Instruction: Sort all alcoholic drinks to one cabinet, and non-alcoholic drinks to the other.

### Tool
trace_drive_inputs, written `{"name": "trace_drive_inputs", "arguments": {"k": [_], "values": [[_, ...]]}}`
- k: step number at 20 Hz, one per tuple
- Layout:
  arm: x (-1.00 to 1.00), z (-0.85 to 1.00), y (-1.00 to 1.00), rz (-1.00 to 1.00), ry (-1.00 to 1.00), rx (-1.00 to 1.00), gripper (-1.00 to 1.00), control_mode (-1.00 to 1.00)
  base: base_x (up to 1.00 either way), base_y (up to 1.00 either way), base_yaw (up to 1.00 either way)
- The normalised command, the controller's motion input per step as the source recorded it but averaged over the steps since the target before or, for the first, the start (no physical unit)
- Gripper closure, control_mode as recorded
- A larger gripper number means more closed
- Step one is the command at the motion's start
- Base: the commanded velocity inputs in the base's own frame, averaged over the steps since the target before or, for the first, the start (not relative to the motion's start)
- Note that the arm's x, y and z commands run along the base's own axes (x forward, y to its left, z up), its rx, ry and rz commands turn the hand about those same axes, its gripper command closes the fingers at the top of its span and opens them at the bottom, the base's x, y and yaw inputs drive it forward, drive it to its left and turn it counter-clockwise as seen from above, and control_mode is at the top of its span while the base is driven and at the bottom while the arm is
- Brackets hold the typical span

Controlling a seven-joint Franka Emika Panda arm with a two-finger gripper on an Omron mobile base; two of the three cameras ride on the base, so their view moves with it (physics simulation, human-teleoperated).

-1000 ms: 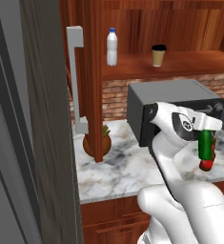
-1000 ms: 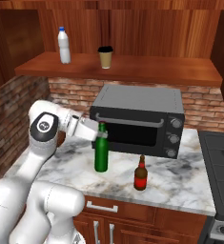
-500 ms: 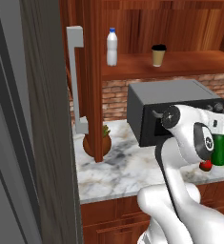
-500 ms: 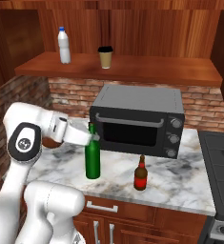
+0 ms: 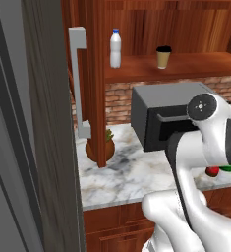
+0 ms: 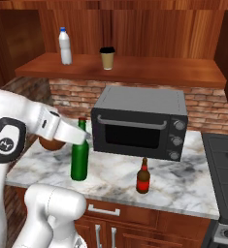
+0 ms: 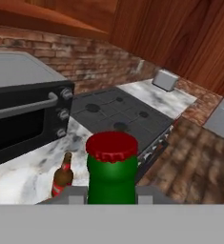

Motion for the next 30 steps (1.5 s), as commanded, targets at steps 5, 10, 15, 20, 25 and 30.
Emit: {"name": "trace_drive_inputs", "arguments": {"k": [5,10,15,20,25,30], "values": [[-0.01,0.15,0.22,0.15,0.00,0.12,1.00,-1.00,0.00,0.00,0.00],[0.00,0.08,0.17,0.19,0.00,0.12,1.00,-1.00,0.00,0.00,0.00],[-0.11,0.08,0.02,0.23,-0.05,0.12,1.00,-1.00,0.00,0.00,0.00],[-0.20,0.02,0.00,0.28,-0.12,0.07,1.00,-1.00,0.00,0.00,0.00],[-0.02,0.15,0.00,0.26,-0.02,0.10,1.00,-1.00,0.00,0.00,0.00],[0.00,0.13,0.00,0.11,-0.01,0.02,1.00,-1.00,0.00,0.00,0.00]]}}
